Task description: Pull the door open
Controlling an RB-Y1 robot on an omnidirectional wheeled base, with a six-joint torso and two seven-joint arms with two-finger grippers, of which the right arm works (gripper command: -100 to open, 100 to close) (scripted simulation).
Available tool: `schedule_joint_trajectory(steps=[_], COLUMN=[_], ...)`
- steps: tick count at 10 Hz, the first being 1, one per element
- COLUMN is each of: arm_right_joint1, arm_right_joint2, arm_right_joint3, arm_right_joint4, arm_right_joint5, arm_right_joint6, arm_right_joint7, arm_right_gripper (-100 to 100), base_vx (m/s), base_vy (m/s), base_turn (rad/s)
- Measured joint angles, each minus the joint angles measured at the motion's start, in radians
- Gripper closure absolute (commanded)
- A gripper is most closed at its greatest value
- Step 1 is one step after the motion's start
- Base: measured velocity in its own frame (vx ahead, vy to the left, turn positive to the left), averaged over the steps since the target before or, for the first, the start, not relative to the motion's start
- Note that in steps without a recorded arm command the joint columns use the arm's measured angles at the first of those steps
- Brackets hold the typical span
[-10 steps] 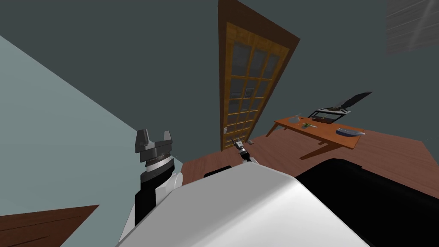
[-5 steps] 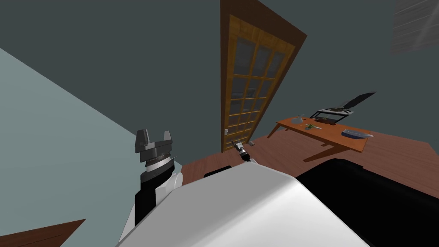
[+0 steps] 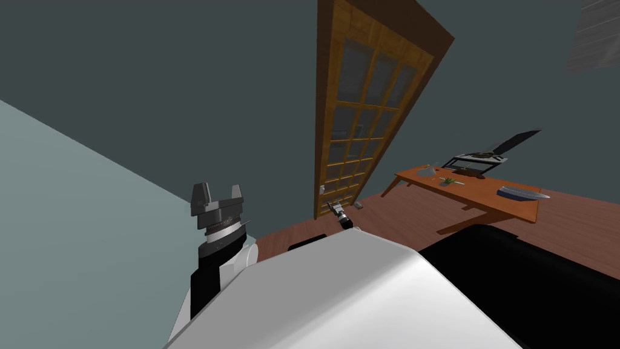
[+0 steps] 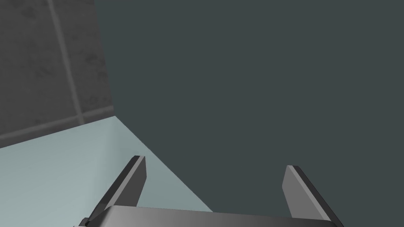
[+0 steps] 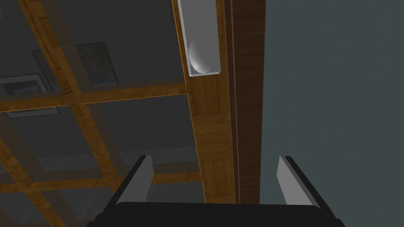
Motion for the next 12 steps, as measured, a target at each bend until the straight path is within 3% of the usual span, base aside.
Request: schedule_joint_trajectory(steps=[5,6,12], arm_right_joint1=[-0.023,-0.024,-0.056], arm_right_joint2=[0.003,0.003,-0.032], arm_right_joint3=[-0.019,-0.020,0.012], arm_right_joint4=[0.103,0.106,0.168], arm_right_joint5=[0.022,0.022,-0.013], arm_right_joint6=[-0.024,-0.025,-0.052], arm_right_joint7=[0.084,0.087,0.092], arm_right_gripper=[-100,-100,-100], base_vx=[0.096,0.098,0.185], base_vy=[-0.012,0.074,0.097], base_turn=[0.000,-0.001,-0.030])
